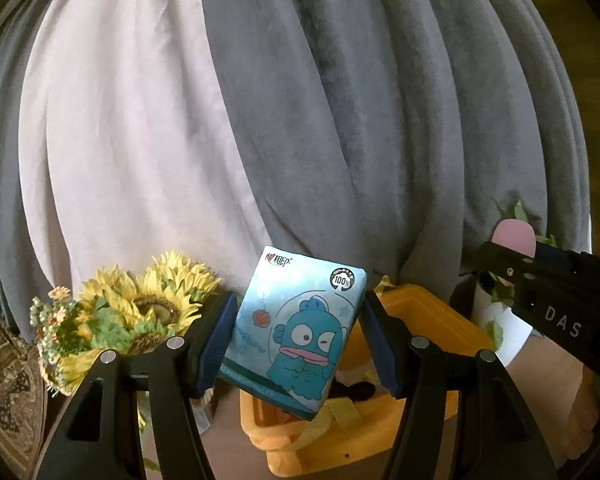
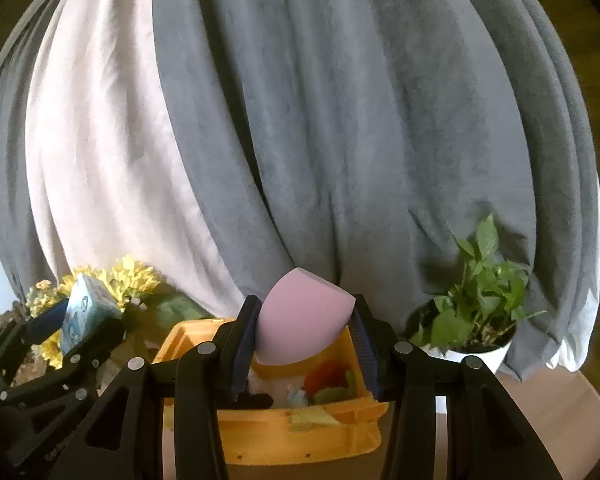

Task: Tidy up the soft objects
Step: 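Lift the tissue pack and sponge and carry both over the crate, then open both tools to drop the tissue pack and sponge into the crate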

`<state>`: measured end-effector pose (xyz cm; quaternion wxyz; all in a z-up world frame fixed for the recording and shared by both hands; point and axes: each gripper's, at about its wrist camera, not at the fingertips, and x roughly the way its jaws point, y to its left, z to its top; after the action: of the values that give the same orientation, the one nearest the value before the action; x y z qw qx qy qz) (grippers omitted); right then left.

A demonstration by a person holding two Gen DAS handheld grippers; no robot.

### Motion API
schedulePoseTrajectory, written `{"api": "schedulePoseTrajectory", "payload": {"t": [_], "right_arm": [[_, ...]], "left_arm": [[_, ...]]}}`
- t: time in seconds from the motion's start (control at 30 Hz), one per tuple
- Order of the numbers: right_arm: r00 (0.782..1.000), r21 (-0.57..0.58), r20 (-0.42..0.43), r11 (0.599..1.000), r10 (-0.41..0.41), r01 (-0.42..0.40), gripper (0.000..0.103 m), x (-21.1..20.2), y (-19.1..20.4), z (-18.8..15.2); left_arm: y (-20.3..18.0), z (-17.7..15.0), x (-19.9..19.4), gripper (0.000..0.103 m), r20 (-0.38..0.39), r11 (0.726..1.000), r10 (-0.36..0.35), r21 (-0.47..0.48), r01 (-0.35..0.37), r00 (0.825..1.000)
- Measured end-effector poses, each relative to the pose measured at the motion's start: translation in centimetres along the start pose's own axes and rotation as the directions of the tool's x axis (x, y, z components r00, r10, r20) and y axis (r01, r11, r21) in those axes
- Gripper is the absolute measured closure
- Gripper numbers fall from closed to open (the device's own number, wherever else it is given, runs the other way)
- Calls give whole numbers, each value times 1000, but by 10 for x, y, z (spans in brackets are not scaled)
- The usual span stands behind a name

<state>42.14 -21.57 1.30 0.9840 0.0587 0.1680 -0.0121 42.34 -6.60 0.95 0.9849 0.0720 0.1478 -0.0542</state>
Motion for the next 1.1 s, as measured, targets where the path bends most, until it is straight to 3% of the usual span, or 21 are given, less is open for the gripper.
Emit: {"api": "schedulePoseTrajectory", "payload": {"t": [0.3,0.7,1.1], "right_arm": [[999,-12,-46,1000,-1,0,57,46,1,1],[991,-39,-134,999,-1,-4,57,102,3,-6],[963,-64,-268,996,36,-55,57,151,6,-15]], "left_arm": [[2,-1,41,41,-31,1000,-3,14,4,1000],[-4,-18,102,41,-129,998,-19,52,26,991],[-14,-40,155,41,-282,991,-61,99,92,957]]}}
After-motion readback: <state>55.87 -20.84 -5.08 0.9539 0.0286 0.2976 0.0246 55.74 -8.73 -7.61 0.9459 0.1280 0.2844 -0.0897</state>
